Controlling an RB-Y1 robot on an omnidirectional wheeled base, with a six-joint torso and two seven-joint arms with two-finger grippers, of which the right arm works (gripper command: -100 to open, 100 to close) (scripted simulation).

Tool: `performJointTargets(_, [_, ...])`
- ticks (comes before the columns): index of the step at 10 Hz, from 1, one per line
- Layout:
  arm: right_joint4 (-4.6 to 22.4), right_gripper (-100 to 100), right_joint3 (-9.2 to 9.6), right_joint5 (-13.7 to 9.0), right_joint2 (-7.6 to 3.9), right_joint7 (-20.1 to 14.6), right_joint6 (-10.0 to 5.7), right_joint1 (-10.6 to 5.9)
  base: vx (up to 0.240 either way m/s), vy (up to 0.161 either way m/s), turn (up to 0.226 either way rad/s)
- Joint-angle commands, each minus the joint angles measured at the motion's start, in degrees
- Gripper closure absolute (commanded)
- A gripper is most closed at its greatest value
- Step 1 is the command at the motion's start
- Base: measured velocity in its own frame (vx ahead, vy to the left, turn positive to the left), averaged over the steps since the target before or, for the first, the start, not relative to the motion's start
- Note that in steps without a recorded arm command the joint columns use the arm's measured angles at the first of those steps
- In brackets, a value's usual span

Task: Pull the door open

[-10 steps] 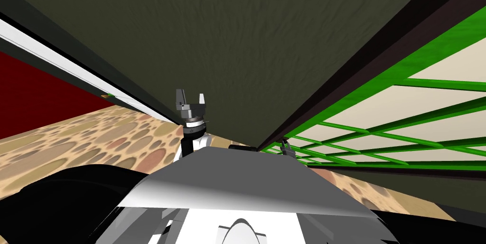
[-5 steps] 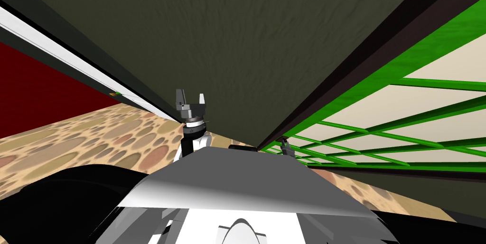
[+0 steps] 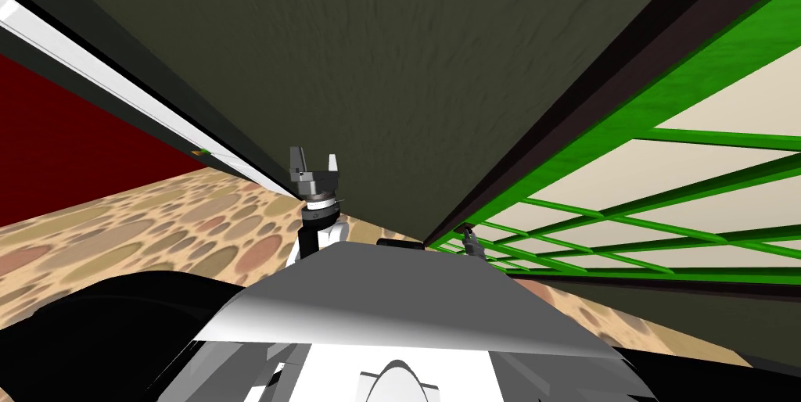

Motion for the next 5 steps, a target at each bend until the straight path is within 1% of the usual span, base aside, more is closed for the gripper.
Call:
performJointTargets(1, [0.2, 100, 0.22, -0.6, 0.05, -2.9, 0.21, -0.17, -0.032, -0.008, 0.029])
performJointTargets(2, [0.3, 100, 0.41, -1.1, 0.05, -4.3, 0.33, -0.44, -0.057, -0.009, 0.06])
performJointTargets(3, [0.3, 100, 0.41, -1.1, 0.05, -5.0, 0.33, -0.44, -0.041, -0.011, 0.024])
performJointTargets(5, [0.5, 100, 0.8, -2.1, 0.05, -8.6, 0.57, -0.97, -0.044, -0.013, 0.042])
